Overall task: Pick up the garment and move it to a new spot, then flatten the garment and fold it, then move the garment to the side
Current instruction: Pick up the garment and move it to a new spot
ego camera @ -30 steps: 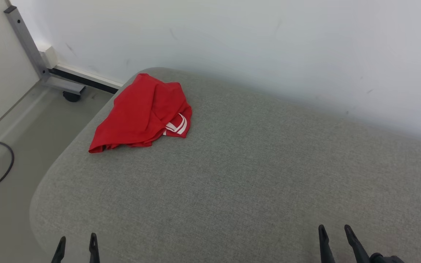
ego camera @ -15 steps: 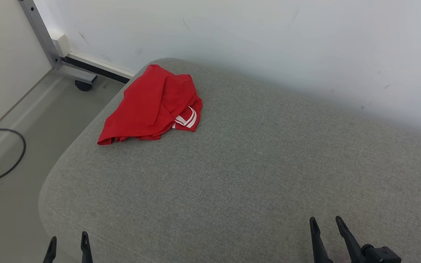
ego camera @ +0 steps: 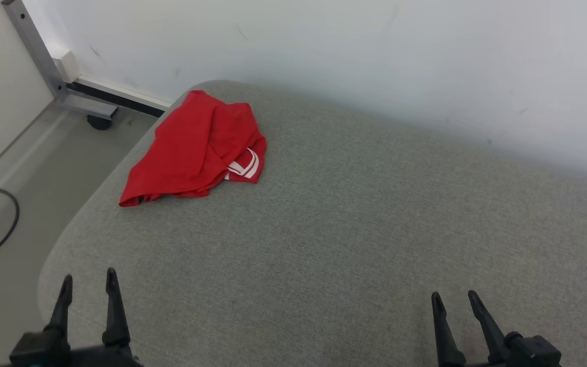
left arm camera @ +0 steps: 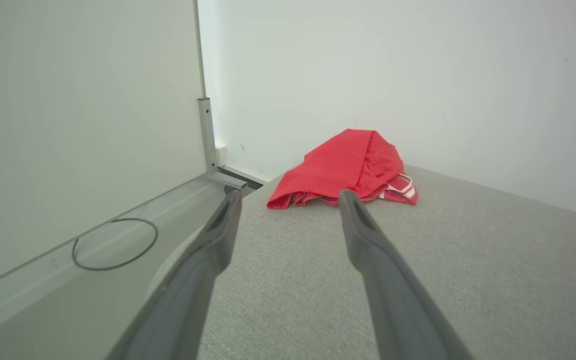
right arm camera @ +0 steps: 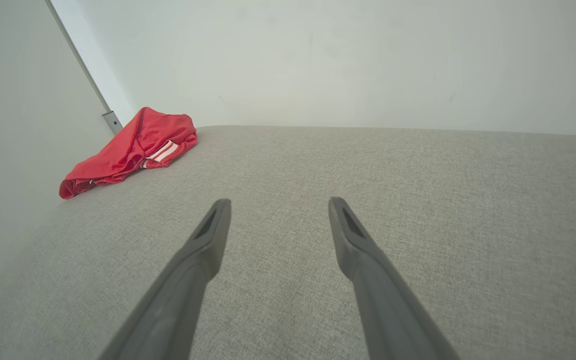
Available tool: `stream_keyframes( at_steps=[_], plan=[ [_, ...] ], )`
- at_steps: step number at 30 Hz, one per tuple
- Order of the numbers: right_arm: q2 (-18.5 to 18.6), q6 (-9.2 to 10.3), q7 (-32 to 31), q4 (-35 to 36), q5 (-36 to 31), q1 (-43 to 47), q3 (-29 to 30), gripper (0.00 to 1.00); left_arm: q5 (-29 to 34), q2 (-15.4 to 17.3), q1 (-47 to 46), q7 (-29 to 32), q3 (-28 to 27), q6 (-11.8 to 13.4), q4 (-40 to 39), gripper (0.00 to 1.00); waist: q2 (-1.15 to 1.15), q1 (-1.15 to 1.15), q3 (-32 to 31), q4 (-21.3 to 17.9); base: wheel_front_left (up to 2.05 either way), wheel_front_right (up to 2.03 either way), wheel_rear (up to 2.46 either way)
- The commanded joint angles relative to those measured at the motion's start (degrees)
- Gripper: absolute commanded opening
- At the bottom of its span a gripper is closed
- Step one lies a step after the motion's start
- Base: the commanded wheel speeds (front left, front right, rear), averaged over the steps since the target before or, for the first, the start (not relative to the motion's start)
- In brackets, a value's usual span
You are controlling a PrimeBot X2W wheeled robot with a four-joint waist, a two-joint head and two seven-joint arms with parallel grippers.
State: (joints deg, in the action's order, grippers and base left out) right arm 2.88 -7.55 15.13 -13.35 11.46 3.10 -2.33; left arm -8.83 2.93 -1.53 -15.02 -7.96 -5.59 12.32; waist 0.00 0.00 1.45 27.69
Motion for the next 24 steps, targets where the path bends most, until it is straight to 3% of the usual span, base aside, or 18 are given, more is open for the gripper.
stream_keyframes(
  at_steps=[1, 11, 16, 17, 24],
  plan=[
    [-0.01, 0.14, 0.08, 0.38, -0.40, -1.13, -0.24, 1.00, 0.17, -0.09, -2.67, -0.11, -0.23, -0.36, 0.23, 1.00, 0.00, 0.00, 2.42, -2.90, 0.00, 0.00, 0.00],
    [0.26, 0.15, 0.08, 2.05, -1.52, -8.00, -3.00, 1.00, -2.31, 4.72, -21.98, -0.11, -6.10, -1.37, 6.23, 1.00, 0.00, 0.00, 11.34, -13.58, 0.00, 0.00, 0.00],
    [0.27, 0.15, 0.09, 3.35, -2.02, -11.86, -3.09, 1.00, -3.43, 9.24, -30.97, -0.11, -8.52, -1.70, 10.87, 1.00, 0.00, 0.00, 16.96, -18.98, 0.00, 0.00, 0.00],
    [0.19, 0.15, 0.08, 3.81, -1.88, -13.07, -3.27, 1.00, -3.27, 11.46, -34.11, -0.11, -8.47, -1.80, 13.07, 1.00, 0.00, 0.00, 18.89, -20.98, 0.00, 0.00, 0.00],
    [-0.03, 0.15, 0.09, 4.65, -0.49, -15.39, -4.05, 1.00, -5.57, 18.75, -43.16, 2.28, -7.76, -1.83, 23.12, 1.00, 0.00, 0.00, 22.52, -26.21, 0.00, 0.00, 0.00]
  ],
)
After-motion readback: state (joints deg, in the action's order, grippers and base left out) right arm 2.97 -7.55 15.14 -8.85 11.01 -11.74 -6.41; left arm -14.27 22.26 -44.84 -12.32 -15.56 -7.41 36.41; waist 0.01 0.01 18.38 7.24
